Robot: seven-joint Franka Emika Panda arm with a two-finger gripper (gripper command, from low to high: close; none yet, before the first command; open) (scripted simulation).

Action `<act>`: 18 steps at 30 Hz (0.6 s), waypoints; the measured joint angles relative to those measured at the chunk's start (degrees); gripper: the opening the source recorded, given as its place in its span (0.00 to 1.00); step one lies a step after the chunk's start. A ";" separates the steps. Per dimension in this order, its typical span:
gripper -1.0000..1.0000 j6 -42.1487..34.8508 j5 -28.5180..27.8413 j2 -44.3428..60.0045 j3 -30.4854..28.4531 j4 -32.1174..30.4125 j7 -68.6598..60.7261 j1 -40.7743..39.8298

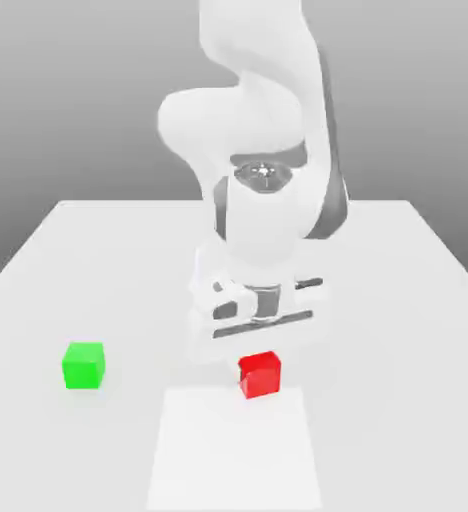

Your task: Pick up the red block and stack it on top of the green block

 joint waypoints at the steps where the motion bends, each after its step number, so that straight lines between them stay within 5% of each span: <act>1: 0.00 -1.73 -0.40 -2.02 0.11 -0.31 0.33 -0.19; 18: 0.00 -13.23 -11.67 -11.10 -19.45 3.19 -38.22 -14.00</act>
